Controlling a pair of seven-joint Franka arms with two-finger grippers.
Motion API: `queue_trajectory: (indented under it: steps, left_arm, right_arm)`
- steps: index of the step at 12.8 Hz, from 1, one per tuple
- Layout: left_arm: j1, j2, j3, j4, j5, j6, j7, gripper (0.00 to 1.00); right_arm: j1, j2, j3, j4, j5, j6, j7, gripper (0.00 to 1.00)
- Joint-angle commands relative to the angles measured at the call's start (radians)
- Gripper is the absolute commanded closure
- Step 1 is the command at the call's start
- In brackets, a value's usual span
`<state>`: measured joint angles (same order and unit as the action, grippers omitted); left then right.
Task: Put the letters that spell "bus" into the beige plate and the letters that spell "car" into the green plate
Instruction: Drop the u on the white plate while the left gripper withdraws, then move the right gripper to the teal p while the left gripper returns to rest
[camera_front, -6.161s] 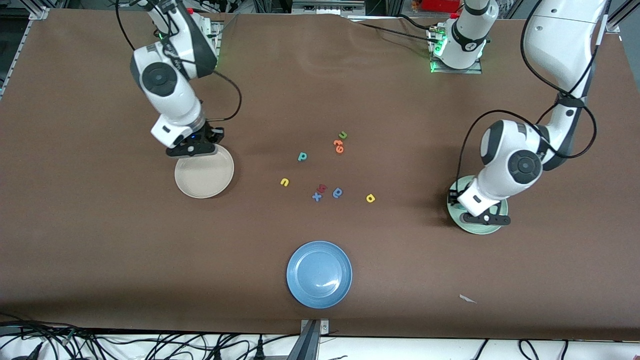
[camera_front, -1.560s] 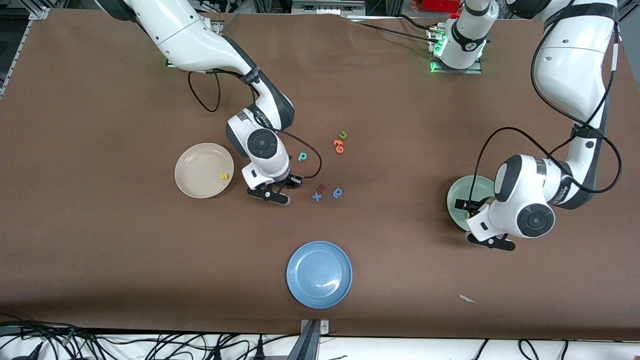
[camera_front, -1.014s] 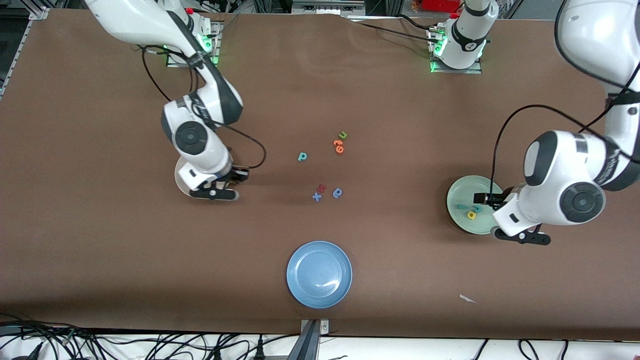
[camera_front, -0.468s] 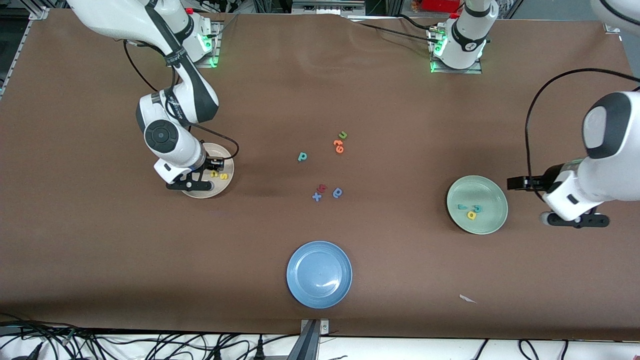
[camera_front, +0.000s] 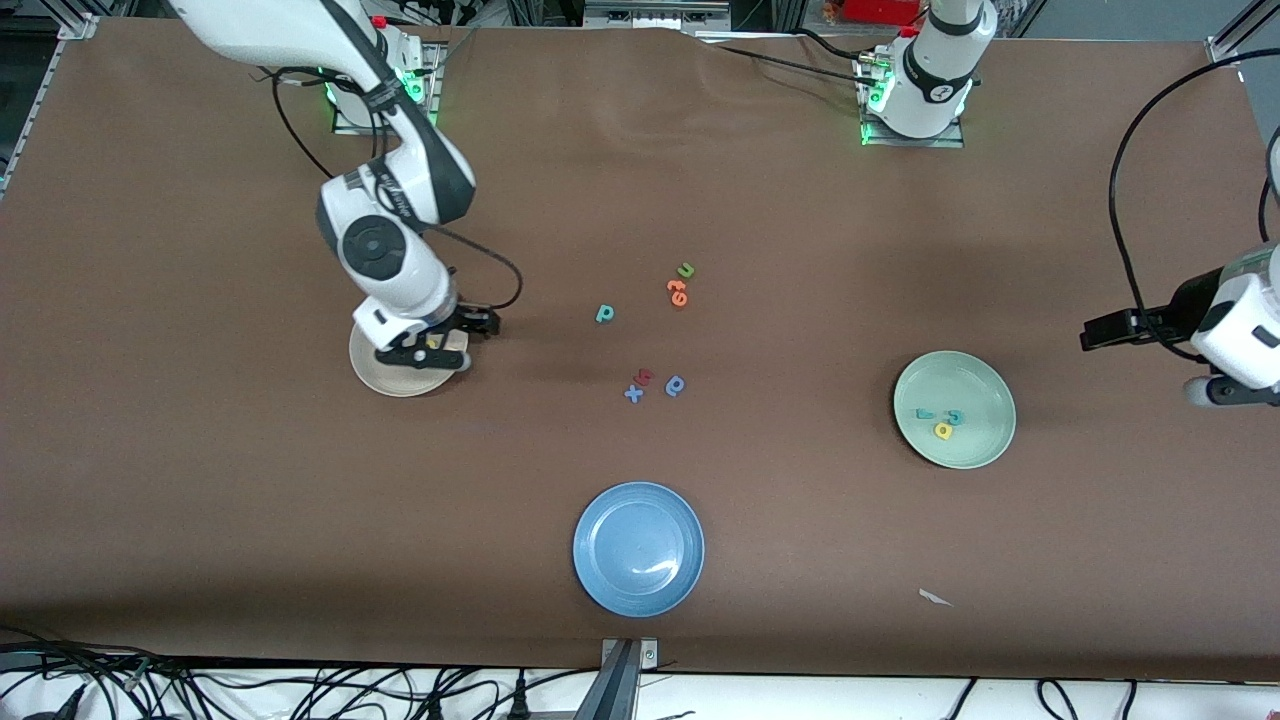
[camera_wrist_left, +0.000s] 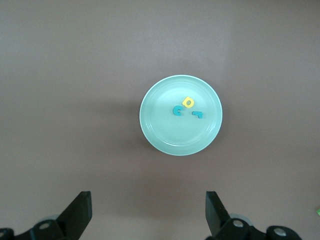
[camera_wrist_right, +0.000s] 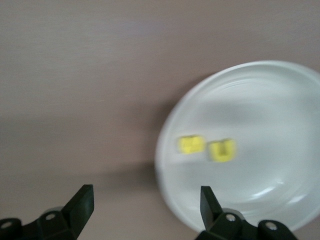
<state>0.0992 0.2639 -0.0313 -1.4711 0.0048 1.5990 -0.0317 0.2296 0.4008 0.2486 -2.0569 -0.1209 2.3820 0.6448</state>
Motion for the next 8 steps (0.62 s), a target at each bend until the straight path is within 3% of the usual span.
queue_trajectory:
  steps: [1, 6, 8]
  left_arm:
    - [-0.026, -0.077, 0.031, -0.061, -0.042, 0.006, 0.01, 0.0]
    - [-0.044, -0.182, 0.019, -0.097, -0.042, -0.028, 0.01, 0.0]
    - [-0.042, -0.206, -0.036, -0.081, -0.042, -0.045, 0.0, 0.0]
  right_arm:
    - [0.082, 0.053, 0.001, 0.029, -0.002, 0.068, 0.145, 0.06]
    - [0.236, 0.174, 0.0, 0.185, -0.009, 0.068, 0.357, 0.06]
    - [0.28, 0.22, 0.0, 0.242, -0.025, 0.068, 0.416, 0.06]
